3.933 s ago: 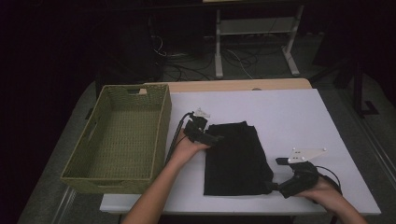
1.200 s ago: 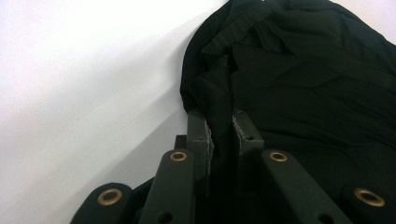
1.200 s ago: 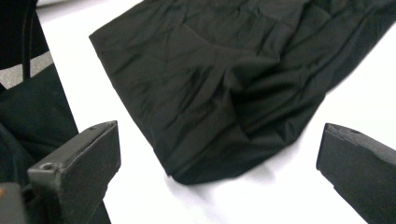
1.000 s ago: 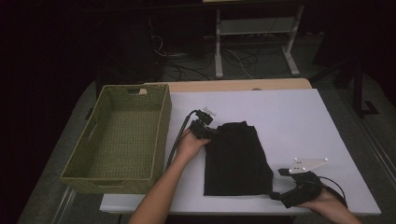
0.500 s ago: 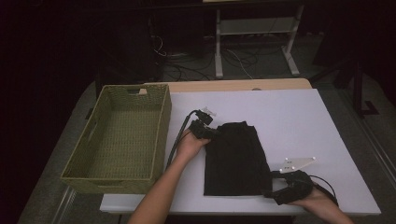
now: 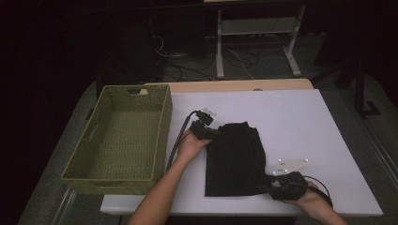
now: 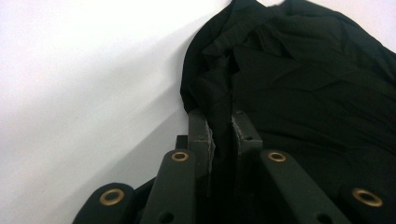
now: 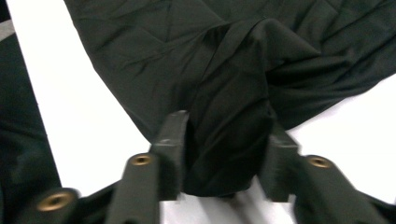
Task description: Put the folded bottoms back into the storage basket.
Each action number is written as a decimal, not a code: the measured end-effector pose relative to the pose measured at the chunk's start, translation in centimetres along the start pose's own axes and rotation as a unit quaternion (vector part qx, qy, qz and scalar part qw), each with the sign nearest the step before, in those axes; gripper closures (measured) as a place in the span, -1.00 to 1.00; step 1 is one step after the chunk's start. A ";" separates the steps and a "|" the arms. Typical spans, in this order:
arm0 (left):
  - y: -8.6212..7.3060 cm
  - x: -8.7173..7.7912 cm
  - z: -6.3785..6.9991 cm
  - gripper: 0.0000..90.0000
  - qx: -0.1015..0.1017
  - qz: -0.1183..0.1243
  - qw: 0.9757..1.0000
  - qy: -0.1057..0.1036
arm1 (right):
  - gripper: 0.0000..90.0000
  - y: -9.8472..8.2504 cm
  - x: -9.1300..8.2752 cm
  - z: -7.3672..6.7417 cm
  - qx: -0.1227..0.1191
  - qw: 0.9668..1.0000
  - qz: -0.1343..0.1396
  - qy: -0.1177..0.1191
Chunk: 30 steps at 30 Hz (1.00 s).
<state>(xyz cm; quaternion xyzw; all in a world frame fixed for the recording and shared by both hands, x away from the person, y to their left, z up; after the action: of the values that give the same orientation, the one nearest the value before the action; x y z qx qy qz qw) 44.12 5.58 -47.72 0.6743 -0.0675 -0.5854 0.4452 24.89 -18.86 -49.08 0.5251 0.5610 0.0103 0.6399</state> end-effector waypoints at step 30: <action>1.9 -3.5 1.3 0.82 -0.007 0.086 0.995 -0.050 | 0.85 3.2 -1.5 0.3 0.004 0.997 0.055 0.057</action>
<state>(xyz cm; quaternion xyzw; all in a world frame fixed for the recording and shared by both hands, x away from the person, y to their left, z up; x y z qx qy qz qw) 42.74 5.88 -43.81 0.6328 -0.1430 -0.5779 0.4951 26.40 -18.52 -45.95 0.5563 0.5667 0.0734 0.6034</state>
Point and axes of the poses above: each handheld gripper's, and its own axes: x roughly forward along the jaws, y roughly out of its top, z roughly to its right, the point moved 3 cm from there along x, roughly forward along the jaws, and after that the axes turned 9 degrees about x, right-handed, at the moved point
